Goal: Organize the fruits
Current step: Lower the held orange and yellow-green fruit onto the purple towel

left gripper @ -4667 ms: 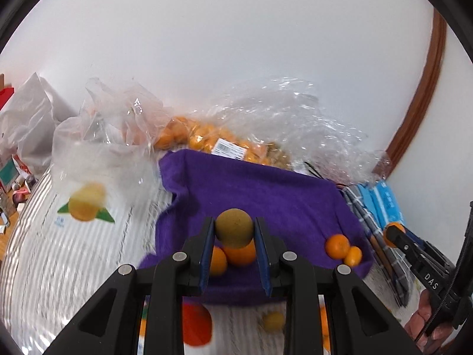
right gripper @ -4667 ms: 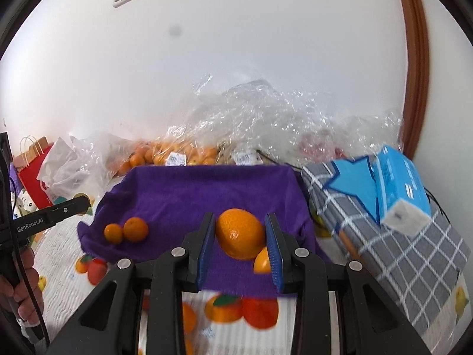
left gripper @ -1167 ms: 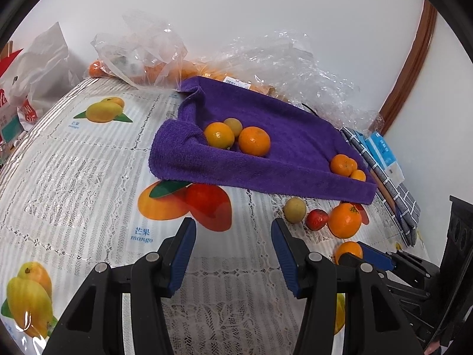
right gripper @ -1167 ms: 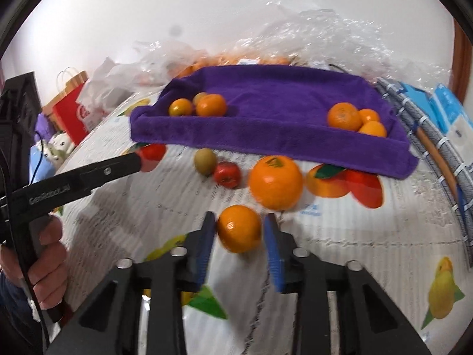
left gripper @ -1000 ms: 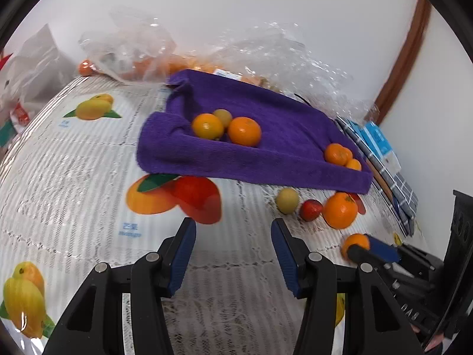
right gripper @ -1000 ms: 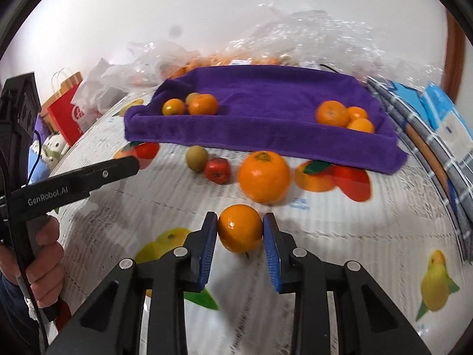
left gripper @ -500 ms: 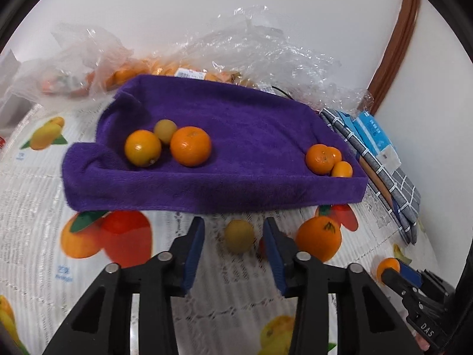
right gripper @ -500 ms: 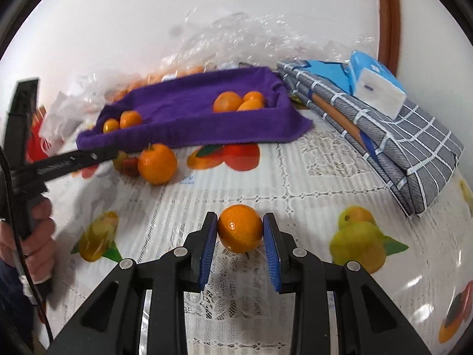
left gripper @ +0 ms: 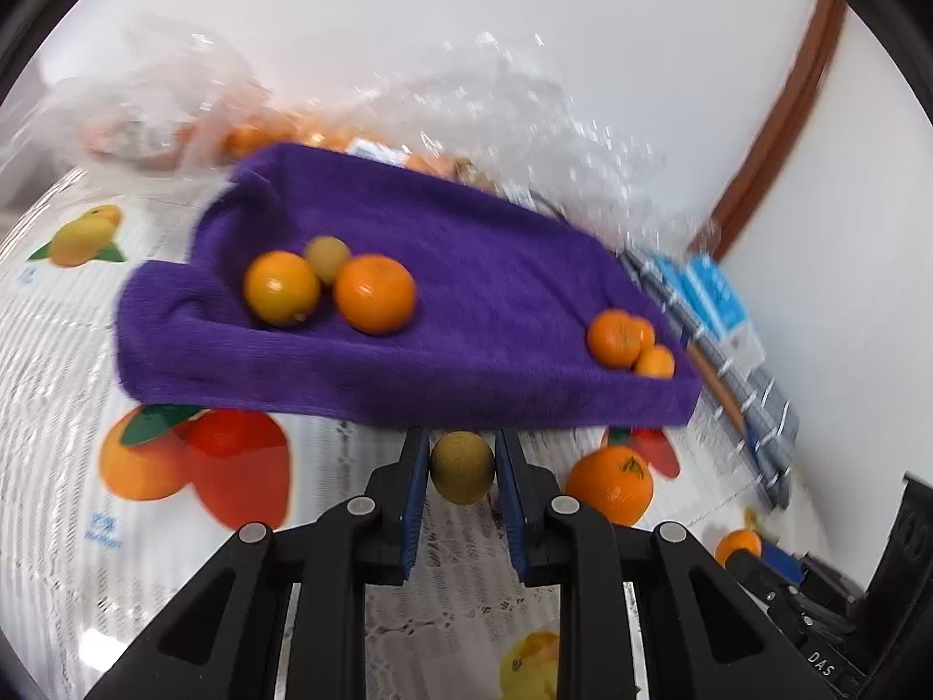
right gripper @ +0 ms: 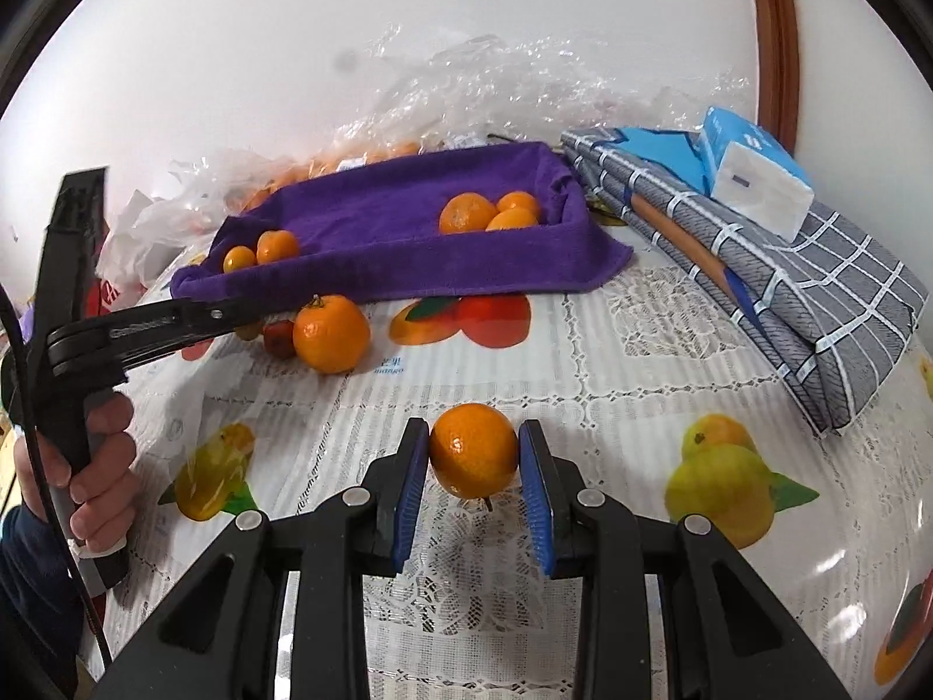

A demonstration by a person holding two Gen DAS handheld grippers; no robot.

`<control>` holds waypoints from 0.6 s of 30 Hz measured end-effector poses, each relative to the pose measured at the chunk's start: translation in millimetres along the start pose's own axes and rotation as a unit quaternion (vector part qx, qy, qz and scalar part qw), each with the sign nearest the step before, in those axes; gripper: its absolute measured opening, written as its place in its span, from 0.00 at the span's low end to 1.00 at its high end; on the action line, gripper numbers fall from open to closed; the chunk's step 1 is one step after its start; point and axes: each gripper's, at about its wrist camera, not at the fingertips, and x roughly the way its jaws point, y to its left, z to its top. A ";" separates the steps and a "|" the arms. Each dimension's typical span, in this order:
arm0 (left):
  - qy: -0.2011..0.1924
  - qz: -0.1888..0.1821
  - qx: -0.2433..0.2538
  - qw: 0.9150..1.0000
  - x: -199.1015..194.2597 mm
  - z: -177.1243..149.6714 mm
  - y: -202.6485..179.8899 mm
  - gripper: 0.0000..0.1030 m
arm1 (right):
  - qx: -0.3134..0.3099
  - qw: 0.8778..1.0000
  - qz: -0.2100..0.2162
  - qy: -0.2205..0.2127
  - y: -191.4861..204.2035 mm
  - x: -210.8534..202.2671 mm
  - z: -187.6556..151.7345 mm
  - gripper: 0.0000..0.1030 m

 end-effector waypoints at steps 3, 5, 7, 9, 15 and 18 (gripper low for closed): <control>-0.021 -0.001 -0.012 1.000 -7.9 1.8 6.0 0.22 | 0.008 1.000 0.000 -0.006 -2.6 -3.0 0.3 0.30; -0.033 0.005 -0.015 0.999 -13.2 2.9 8.8 0.22 | 0.004 1.000 -0.006 -0.007 -0.9 -3.0 1.0 0.30; -0.035 0.011 -0.017 0.999 -14.5 4.6 10.9 0.22 | -0.012 1.000 -0.022 -0.012 5.3 -3.0 4.5 0.30; -0.040 0.016 -0.018 0.999 -18.7 6.4 13.7 0.22 | -0.017 0.999 -0.026 -0.018 8.9 -4.7 10.6 0.30; -0.057 0.026 -0.026 0.998 -32.8 22.5 20.0 0.22 | -0.036 0.998 -0.019 -0.044 22.4 -8.4 48.9 0.30; -0.069 0.036 -0.020 0.997 -39.2 39.4 19.9 0.22 | -0.044 0.997 -0.013 -0.058 27.8 -5.0 71.9 0.30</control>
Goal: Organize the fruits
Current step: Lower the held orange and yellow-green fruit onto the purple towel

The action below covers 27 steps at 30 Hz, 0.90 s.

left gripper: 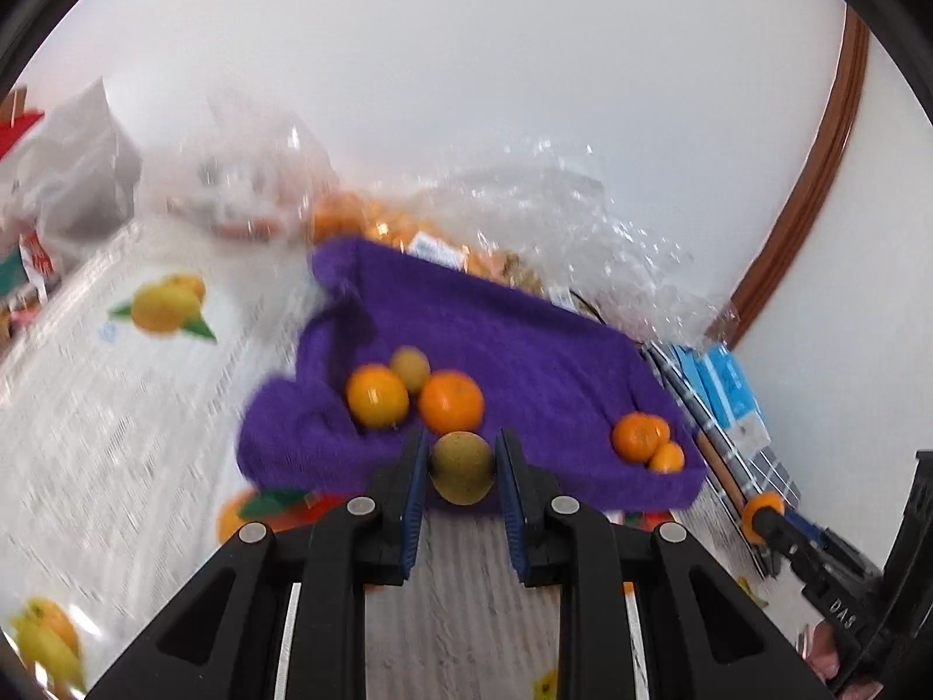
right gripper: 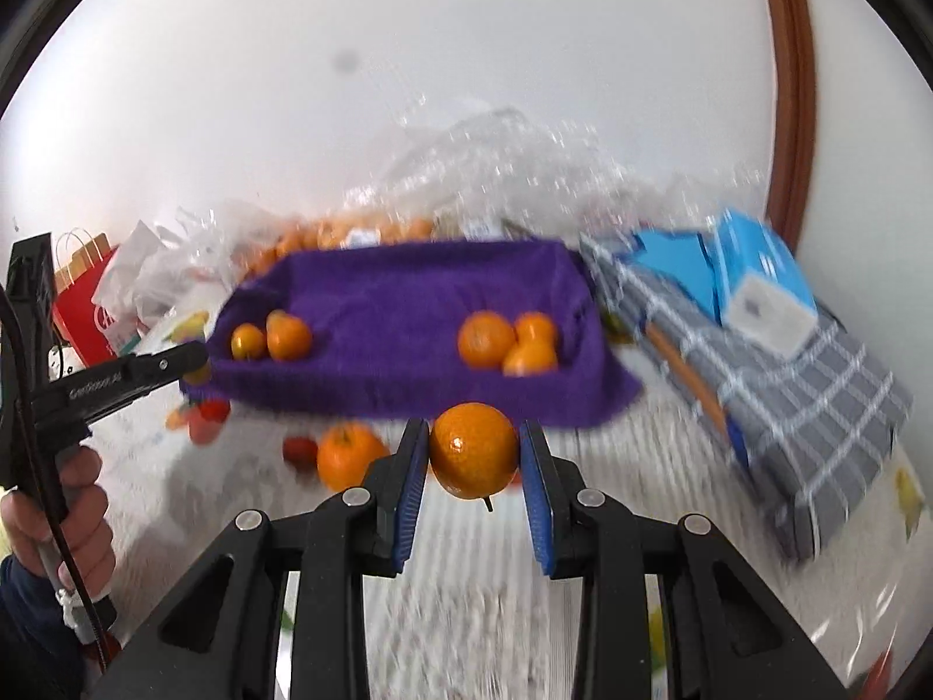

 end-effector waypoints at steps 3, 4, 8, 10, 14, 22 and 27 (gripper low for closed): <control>-0.010 0.012 0.014 1.000 0.5 20.7 -1.2 0.22 | -0.001 1.000 0.006 -0.013 1.7 11.1 24.4 0.30; -0.012 0.011 0.015 1.000 1.1 24.5 -1.6 0.22 | 0.000 1.000 0.006 -0.017 2.2 15.0 31.2 0.30; -0.013 0.019 0.026 0.999 13.0 43.9 -4.7 0.22 | 0.004 1.000 0.005 -0.020 -1.0 33.7 53.2 0.30; -0.004 0.020 0.027 0.999 27.1 52.1 -7.7 0.22 | 0.008 1.000 0.006 -0.016 -5.7 47.4 63.2 0.30; 0.017 0.024 0.039 0.999 52.9 58.5 -15.8 0.22 | 0.012 1.000 0.001 -0.003 -14.2 74.5 73.1 0.30; 0.070 0.048 0.069 0.994 109.5 59.7 -36.0 0.22 | 0.042 0.998 -0.006 0.038 -34.2 132.6 83.1 0.30; 0.105 0.057 0.075 0.990 132.4 56.6 -37.6 0.22 | 0.052 0.997 -0.010 0.060 -40.0 158.0 82.7 0.30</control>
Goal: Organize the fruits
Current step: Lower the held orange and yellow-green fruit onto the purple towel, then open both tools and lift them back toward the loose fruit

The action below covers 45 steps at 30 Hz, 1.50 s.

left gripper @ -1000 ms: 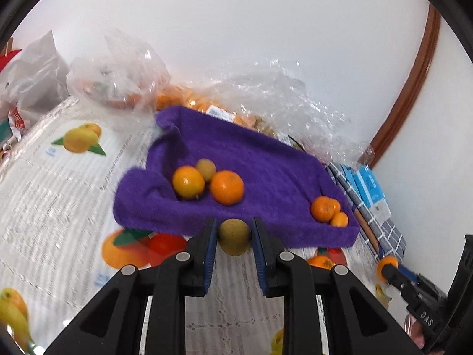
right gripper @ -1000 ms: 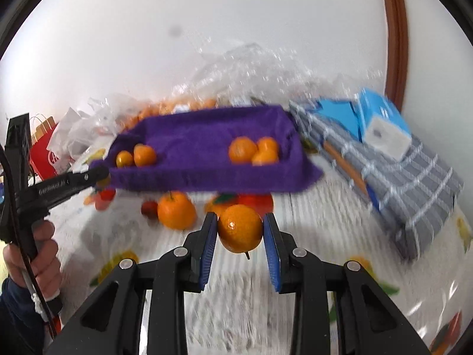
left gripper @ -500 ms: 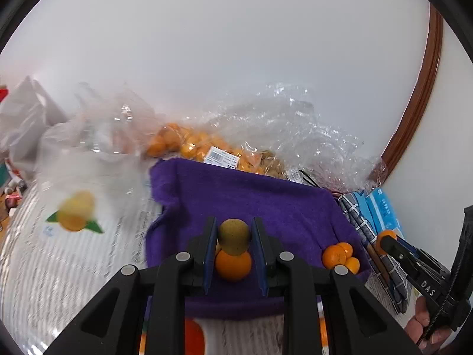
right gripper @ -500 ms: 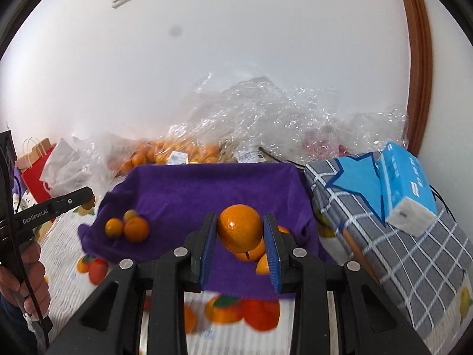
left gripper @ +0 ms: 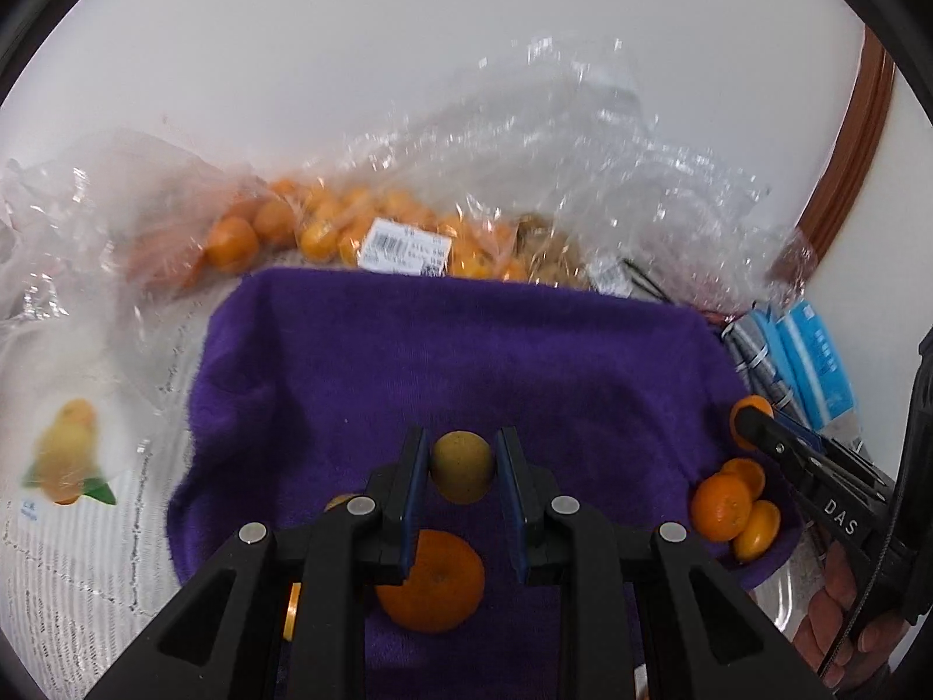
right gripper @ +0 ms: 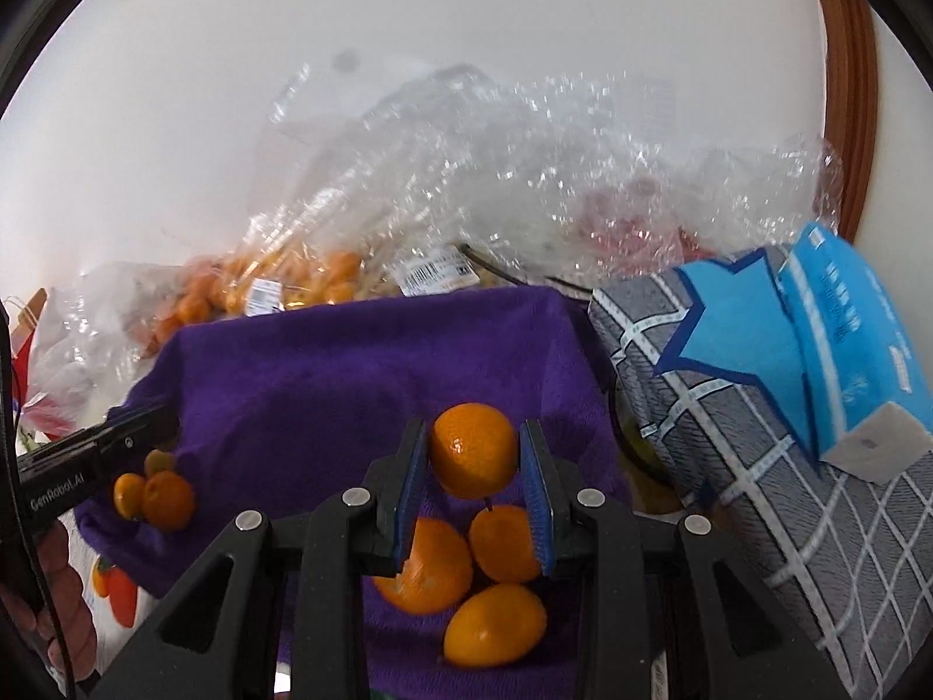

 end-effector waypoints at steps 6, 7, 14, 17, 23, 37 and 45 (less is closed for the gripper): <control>0.022 0.012 0.002 1.000 13.0 -2.2 0.5 0.22 | 0.001 1.000 -0.002 0.017 -0.1 17.3 -4.8 0.30; 0.026 0.013 0.002 1.000 15.1 -3.0 0.5 0.22 | -0.004 1.000 -0.003 0.017 1.8 17.6 -5.2 0.30; 0.038 0.011 0.005 0.999 21.1 -7.2 1.7 0.22 | -0.006 0.999 0.003 0.033 3.4 23.5 -7.8 0.31; 0.042 0.010 0.010 0.999 21.4 -6.8 -0.8 0.28 | -0.010 1.000 0.004 0.028 4.9 19.7 -7.9 0.31; 0.032 0.008 0.006 0.999 1.0 -5.2 -5.9 0.31 | -0.005 1.000 0.000 0.020 5.8 -6.1 -6.7 0.39; -0.022 0.026 0.014 0.999 -83.4 -54.5 -5.7 0.32 | -0.049 0.997 -0.048 -0.036 28.0 -116.0 -53.8 0.50; -0.025 0.038 -0.007 0.999 -118.9 -99.7 11.2 0.32 | -0.030 0.999 -0.031 -0.018 33.7 -136.5 -98.5 0.51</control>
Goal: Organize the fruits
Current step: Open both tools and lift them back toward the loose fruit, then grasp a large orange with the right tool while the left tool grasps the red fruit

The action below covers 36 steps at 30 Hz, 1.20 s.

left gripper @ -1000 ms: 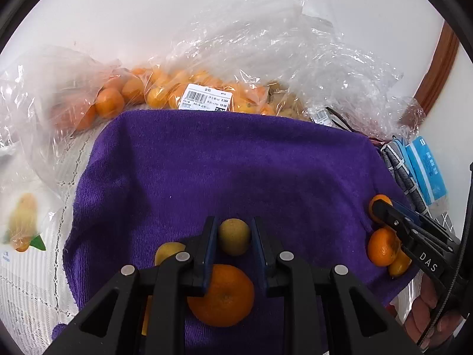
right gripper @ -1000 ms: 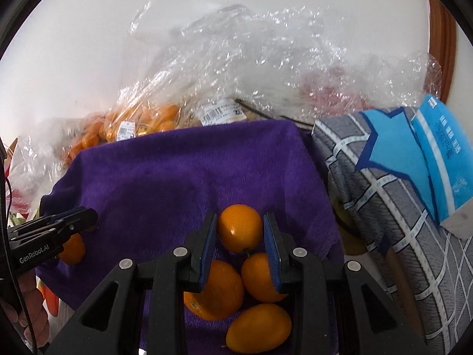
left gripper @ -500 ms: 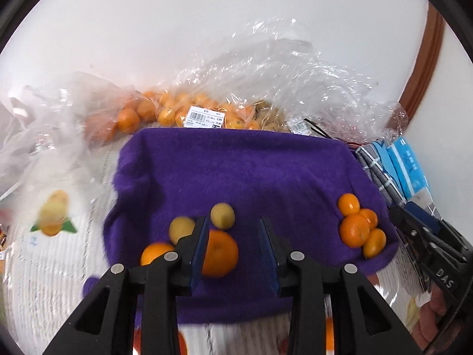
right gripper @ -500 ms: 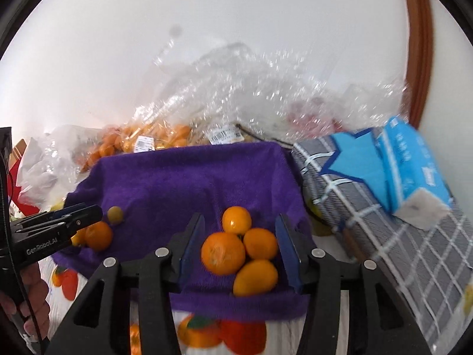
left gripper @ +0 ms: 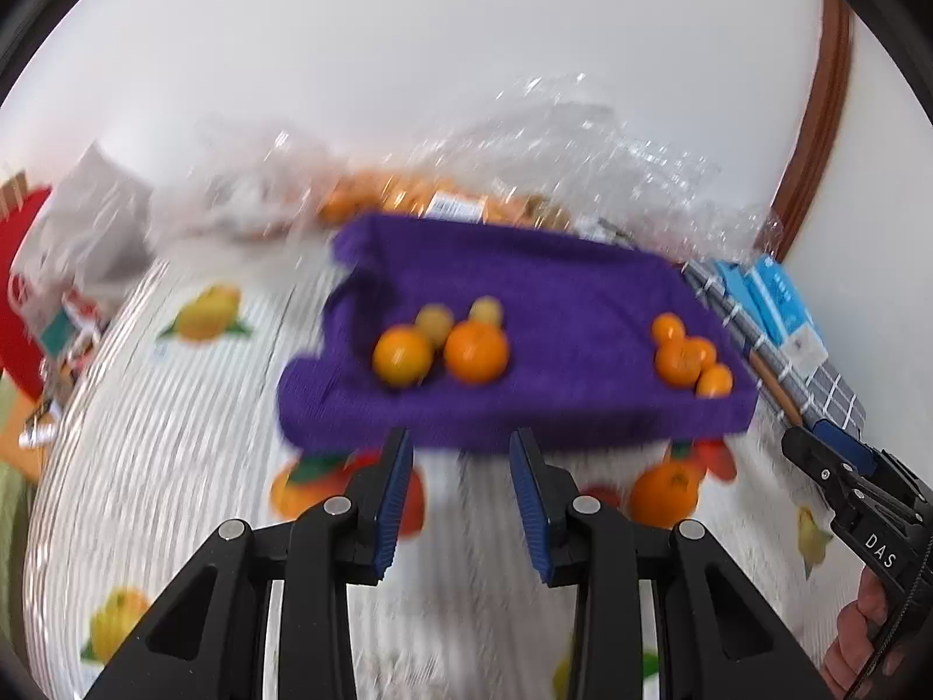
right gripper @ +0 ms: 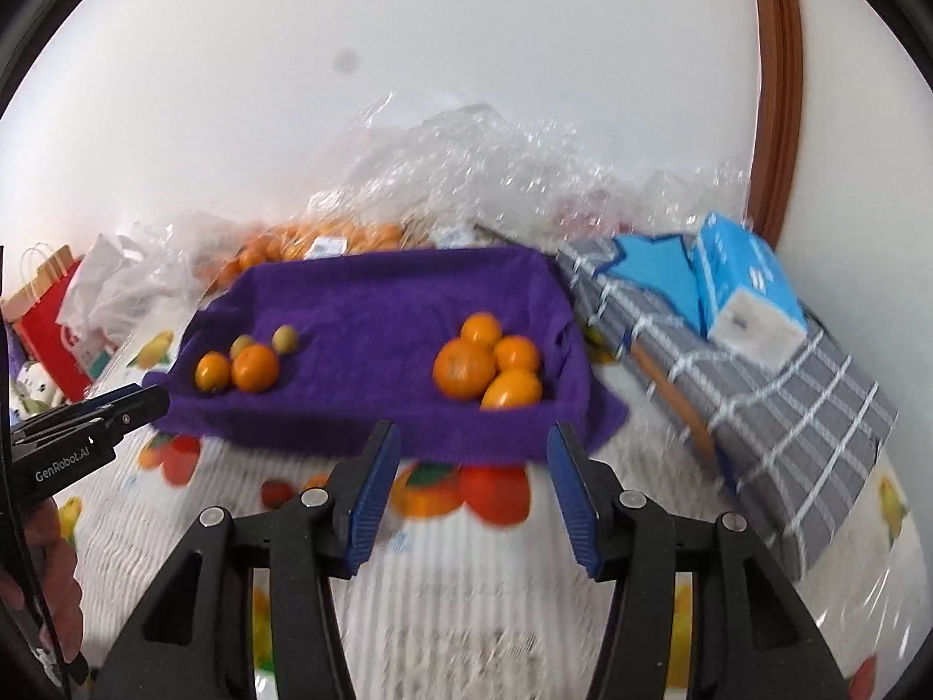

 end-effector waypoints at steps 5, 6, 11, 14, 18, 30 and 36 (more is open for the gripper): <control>0.000 0.009 -0.012 1.000 -12.9 -28.0 20.5 0.32 | -0.003 1.000 0.015 0.017 9.2 -4.1 -22.8 0.51; -0.001 0.012 -0.013 1.000 -14.4 -32.6 24.0 0.32 | -0.003 1.000 0.021 0.023 12.2 -2.8 -28.4 0.51; 0.014 0.024 -0.018 0.999 -10.9 -53.3 39.2 0.32 | -0.013 0.998 0.036 0.041 26.5 6.2 -46.6 0.51; 0.027 0.025 -0.029 0.999 -3.1 -61.6 48.8 0.32 | -0.017 0.998 0.040 0.046 33.6 12.6 -50.3 0.50; 0.021 0.024 -0.032 0.999 1.6 -65.5 54.2 0.32 | -0.019 0.997 0.052 0.049 41.9 22.5 -47.6 0.50; 0.020 -0.022 -0.047 0.998 7.3 -62.8 61.7 0.44 | -0.032 0.996 0.063 0.056 52.2 52.8 -34.0 0.51; 0.018 -0.036 -0.059 0.997 6.1 -63.4 66.4 0.45 | -0.032 0.995 0.073 0.065 56.2 65.0 -28.8 0.54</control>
